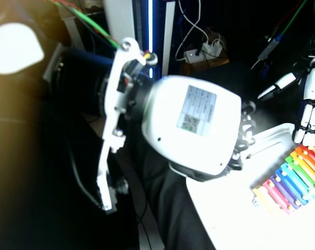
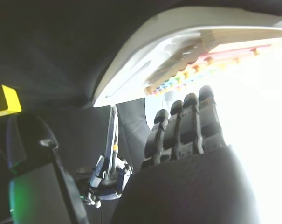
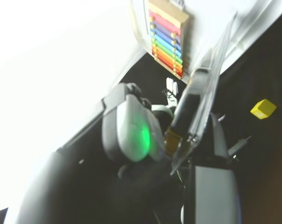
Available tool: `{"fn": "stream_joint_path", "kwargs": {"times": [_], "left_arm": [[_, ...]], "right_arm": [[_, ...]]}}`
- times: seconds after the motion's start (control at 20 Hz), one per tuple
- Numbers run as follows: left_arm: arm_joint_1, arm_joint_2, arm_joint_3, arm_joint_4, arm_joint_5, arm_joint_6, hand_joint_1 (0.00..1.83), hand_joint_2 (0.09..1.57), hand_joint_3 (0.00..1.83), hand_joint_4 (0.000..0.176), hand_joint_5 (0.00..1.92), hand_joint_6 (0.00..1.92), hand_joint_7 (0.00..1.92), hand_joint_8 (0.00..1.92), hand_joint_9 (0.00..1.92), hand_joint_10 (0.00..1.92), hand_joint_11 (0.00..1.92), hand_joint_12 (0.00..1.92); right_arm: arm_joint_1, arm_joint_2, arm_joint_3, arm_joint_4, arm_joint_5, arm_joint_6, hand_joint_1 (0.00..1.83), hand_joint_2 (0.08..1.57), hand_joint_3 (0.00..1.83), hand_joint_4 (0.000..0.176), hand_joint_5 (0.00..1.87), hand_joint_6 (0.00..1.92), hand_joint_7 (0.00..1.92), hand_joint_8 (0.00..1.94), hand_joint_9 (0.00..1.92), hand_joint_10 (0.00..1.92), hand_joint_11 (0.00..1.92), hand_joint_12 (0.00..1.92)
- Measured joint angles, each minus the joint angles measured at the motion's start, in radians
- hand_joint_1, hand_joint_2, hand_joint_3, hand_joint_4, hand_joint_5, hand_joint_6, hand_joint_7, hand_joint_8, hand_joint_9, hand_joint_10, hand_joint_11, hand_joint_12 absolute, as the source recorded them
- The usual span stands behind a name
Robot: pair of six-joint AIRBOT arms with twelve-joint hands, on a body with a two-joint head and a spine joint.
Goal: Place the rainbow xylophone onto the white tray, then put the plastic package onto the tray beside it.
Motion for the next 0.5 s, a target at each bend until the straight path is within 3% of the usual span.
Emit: {"fn": "stream_joint_path", "kwargs": {"times": [0.05, 0.15, 0.2, 0.25, 0.3, 0.35, 0.4, 0.45, 0.5], "left_arm": [[0.000, 0.000, 0.000, 0.000, 0.000, 0.000, 0.81, 0.74, 0.00, 0.025, 0.00, 0.00, 0.00, 0.00, 0.00, 0.00, 0.00, 0.00], [0.003, 0.000, 0.000, -0.001, -0.002, 0.000, 0.80, 0.73, 0.00, 0.000, 0.00, 0.00, 0.02, 0.01, 0.00, 0.00, 0.00, 0.00], [0.006, 0.000, -0.002, 0.000, 0.001, 0.000, 0.80, 0.73, 0.00, 0.000, 0.00, 0.00, 0.02, 0.01, 0.00, 0.00, 0.00, 0.00], [0.007, 0.000, -0.006, 0.000, 0.003, 0.000, 0.79, 0.73, 0.00, 0.000, 0.00, 0.00, 0.02, 0.01, 0.00, 0.00, 0.02, 0.01], [0.007, 0.000, -0.008, 0.000, 0.005, 0.000, 0.75, 0.73, 0.00, 0.015, 0.00, 0.00, 0.02, 0.00, 0.00, 0.00, 0.01, 0.00], [0.007, 0.000, -0.008, 0.000, 0.002, 0.000, 0.74, 0.73, 0.00, 0.017, 0.00, 0.00, 0.02, 0.00, 0.00, 0.00, 0.01, 0.00], [0.008, 0.001, -0.008, 0.000, 0.003, 0.000, 0.74, 0.73, 0.00, 0.030, 0.00, 0.00, 0.01, 0.00, 0.00, 0.00, 0.01, 0.01], [0.009, 0.002, -0.008, -0.001, 0.002, 0.000, 0.74, 0.73, 0.00, 0.040, 0.00, 0.00, 0.01, 0.00, 0.00, 0.00, 0.02, 0.01], [0.010, 0.003, -0.008, 0.000, 0.002, 0.000, 0.73, 0.74, 0.00, 0.037, 0.00, 0.00, 0.02, 0.00, 0.00, 0.00, 0.03, 0.01]], "right_arm": [[0.000, -0.006, 0.007, 0.002, 0.000, 0.000, 1.21, 1.09, 0.00, 0.000, 1.04, 0.87, 1.08, 1.59, 1.16, 1.92, 1.30, 1.92], [0.002, -0.019, 0.011, 0.010, -0.003, -0.001, 1.20, 1.07, 0.00, 0.000, 1.08, 0.81, 1.21, 1.85, 1.37, 1.92, 1.46, 1.92], [0.002, -0.026, 0.015, 0.011, -0.003, -0.002, 1.20, 1.07, 0.00, 0.000, 1.08, 0.81, 1.21, 1.85, 1.37, 1.92, 1.46, 1.92], [0.002, -0.034, 0.018, 0.011, -0.003, -0.002, 1.19, 1.09, 0.00, 0.000, 1.04, 0.88, 1.24, 1.60, 1.38, 1.77, 1.43, 1.92], [0.002, -0.035, 0.020, 0.011, -0.001, -0.001, 1.19, 1.09, 0.00, 0.000, 1.05, 0.85, 1.26, 1.55, 1.40, 1.76, 1.43, 1.92], [0.002, -0.038, 0.026, 0.009, 0.004, -0.001, 1.20, 1.08, 0.00, 0.000, 1.06, 0.83, 1.22, 1.68, 1.36, 1.86, 1.43, 1.92], [0.002, -0.043, 0.034, 0.012, 0.003, -0.001, 1.20, 1.08, 0.00, 0.000, 1.06, 0.84, 1.22, 1.81, 1.39, 1.91, 1.48, 1.92], [0.002, -0.045, 0.039, 0.014, -0.001, 0.000, 1.20, 1.08, 0.00, 0.000, 1.06, 0.84, 1.22, 1.83, 1.42, 1.92, 1.49, 1.92], [0.002, -0.045, 0.040, 0.013, -0.006, -0.002, 1.20, 1.08, 0.00, 0.000, 1.06, 0.85, 1.18, 1.67, 1.37, 1.78, 1.43, 1.92]]}}
